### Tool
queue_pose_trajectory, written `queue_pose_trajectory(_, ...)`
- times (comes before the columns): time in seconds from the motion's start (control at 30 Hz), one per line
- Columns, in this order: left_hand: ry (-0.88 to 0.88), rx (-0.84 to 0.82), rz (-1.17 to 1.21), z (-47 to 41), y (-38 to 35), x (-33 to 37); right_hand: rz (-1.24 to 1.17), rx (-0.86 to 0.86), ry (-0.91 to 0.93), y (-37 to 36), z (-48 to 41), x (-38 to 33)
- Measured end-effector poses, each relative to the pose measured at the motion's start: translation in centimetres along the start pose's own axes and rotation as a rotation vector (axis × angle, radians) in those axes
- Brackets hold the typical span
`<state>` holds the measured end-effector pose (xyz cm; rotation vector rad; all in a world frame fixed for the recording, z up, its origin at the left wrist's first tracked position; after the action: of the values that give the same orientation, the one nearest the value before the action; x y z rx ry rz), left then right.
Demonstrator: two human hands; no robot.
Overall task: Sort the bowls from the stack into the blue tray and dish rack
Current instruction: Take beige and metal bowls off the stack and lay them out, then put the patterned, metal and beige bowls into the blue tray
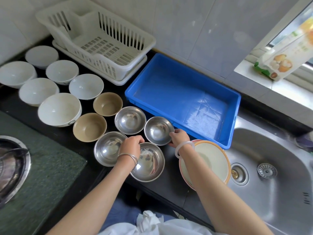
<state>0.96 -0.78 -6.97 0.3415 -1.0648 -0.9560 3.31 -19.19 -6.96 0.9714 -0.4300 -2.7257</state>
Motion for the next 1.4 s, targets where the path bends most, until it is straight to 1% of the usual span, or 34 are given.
queue_pose_trajectory(0.07,-0.018,0.007,0.021,0.0,0.0,0.1,0.107,-0.021,0.038,0.3,1.0,-0.4)
queue_pose_trajectory(0.13,-0.035,0.018,0.050,0.0,0.2,0.4,0.216,0.024,0.100,1.1,2.0,-0.5)
queue_pose_trajectory(0.23,-0.081,0.040,0.063,-0.2,0.6,1.8,0.195,0.210,0.231,3.3,4.4,0.1)
queue_pose_trajectory(0.3,-0.127,0.035,0.061,-0.4,0.6,3.5,0.181,0.347,0.271,5.3,5.8,1.3)
queue_pose_trajectory(0.4,-0.189,-0.049,0.031,-0.6,-0.8,6.5,0.164,0.470,0.231,8.2,7.2,4.3)
queue_pose_trajectory(0.5,-0.268,-0.173,-0.030,-0.4,-3.3,9.0,0.178,0.542,0.157,10.1,8.2,7.8)
queue_pose_trajectory(0.6,-0.296,-0.254,-0.042,-0.1,-5.4,10.5,0.177,0.594,0.094,10.9,9.0,10.9)
queue_pose_trajectory(0.67,-0.289,-0.302,-0.069,0.0,-6.5,11.0,0.125,0.591,0.033,11.2,9.3,12.6)
queue_pose_trajectory(0.7,-0.280,-0.326,-0.087,0.0,-7.0,11.1,0.058,0.569,0.003,11.3,9.4,13.3)
queue_pose_trajectory(0.77,-0.261,-0.356,-0.115,0.2,-7.6,11.3,-0.091,0.505,-0.016,11.2,9.5,14.3)
queue_pose_trajectory(0.83,-0.251,-0.350,-0.118,0.3,-8.0,11.4,-0.162,0.476,-0.015,10.9,9.7,14.7)
queue_pose_trajectory(0.97,-0.236,-0.309,-0.107,0.2,-8.0,11.4,-0.193,0.508,-0.041,10.1,10.0,14.9)
queue_pose_trajectory(1.2,-0.225,-0.253,-0.147,-1.0,-6.5,11.6,-0.308,0.488,-0.064,7.6,10.5,14.3)
queue_pose_trajectory(1.33,-0.231,-0.237,-0.176,-1.2,-5.9,11.9,-0.311,0.462,-0.091,6.5,10.7,14.1)
queue_pose_trajectory(1.4,-0.247,-0.222,-0.186,-1.1,-5.9,12.1,-0.273,0.463,-0.108,6.2,10.7,13.9)
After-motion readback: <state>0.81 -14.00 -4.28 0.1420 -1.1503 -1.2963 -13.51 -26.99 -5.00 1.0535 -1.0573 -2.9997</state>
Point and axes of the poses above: each hand's wrist, its own z-axis away from the middle knuckle, its own y-axis out of the back of the hand, x = y × z, the point moved 1 cm from there along -z, towards the middle knuckle, and after that the axes turned 12 degrees about -x, right-handed, at the moved point
